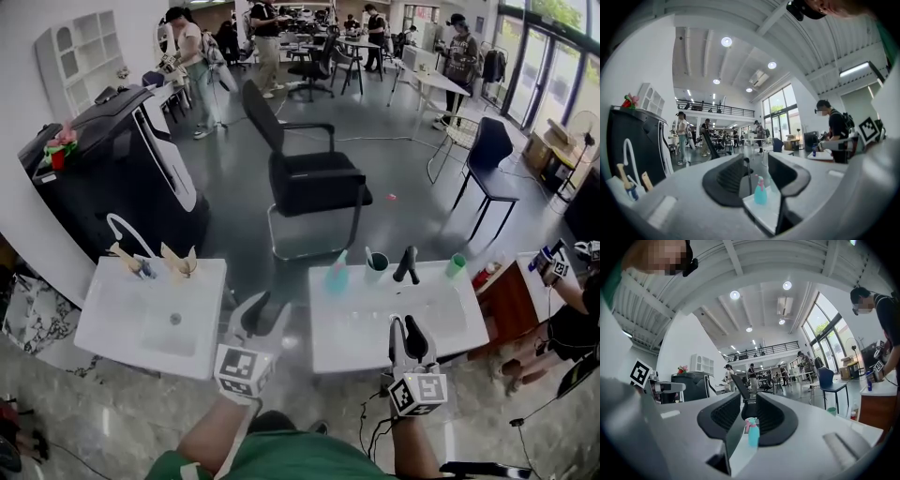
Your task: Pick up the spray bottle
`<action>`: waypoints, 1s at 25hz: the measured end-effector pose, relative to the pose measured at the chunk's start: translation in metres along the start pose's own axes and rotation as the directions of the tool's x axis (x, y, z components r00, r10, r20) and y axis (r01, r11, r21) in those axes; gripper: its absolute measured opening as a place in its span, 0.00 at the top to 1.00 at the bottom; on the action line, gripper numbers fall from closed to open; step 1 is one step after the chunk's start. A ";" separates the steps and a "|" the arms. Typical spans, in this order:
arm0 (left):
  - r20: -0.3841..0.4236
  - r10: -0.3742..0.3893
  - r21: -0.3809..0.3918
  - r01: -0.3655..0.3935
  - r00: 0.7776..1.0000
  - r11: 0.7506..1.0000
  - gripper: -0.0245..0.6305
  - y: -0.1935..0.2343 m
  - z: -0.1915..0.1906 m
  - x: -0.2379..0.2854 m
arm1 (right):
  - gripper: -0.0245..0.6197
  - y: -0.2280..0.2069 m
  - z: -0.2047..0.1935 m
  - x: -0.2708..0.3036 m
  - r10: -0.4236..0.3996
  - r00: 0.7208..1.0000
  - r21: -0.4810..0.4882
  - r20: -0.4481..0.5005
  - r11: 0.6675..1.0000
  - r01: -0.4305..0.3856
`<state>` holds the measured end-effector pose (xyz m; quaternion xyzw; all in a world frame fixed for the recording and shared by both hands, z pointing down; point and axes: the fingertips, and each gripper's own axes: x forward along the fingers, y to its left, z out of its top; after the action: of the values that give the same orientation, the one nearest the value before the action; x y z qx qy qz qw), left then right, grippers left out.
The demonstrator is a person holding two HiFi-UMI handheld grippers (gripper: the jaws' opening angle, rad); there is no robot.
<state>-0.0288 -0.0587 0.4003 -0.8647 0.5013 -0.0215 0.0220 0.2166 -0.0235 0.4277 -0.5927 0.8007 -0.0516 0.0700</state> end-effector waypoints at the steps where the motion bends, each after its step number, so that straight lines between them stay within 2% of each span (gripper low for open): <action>1: -0.003 0.005 0.000 -0.005 1.000 1.000 0.72 0.004 -0.001 0.004 | 0.81 -0.002 -0.002 0.006 0.002 1.000 0.003 -0.003 1.000 -0.002; 7: -0.016 0.012 -0.011 -0.013 1.000 1.000 0.72 0.037 -0.013 0.035 | 0.81 -0.009 -0.010 0.047 -0.009 1.000 0.010 -0.019 1.000 0.010; 16: 0.025 -0.025 -0.043 0.026 0.999 0.999 0.72 0.125 -0.008 0.107 | 0.80 0.000 0.002 0.147 -0.073 0.997 -0.045 -0.012 0.996 0.072; 21: 0.008 -0.041 -0.079 0.041 0.999 0.996 0.72 0.169 -0.028 0.136 | 0.80 0.009 -0.011 0.196 -0.094 0.995 -0.059 -0.034 0.994 0.092; 25: -0.033 -0.060 -0.106 0.056 0.998 0.993 0.72 0.187 -0.057 0.153 | 0.80 0.013 -0.028 0.228 -0.098 0.993 -0.072 -0.068 0.993 0.093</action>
<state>-0.1177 -0.2853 0.4483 -0.8783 0.4768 -0.0114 -0.0329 0.1341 -0.2381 0.4416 -0.6301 0.7748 -0.0483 0.0184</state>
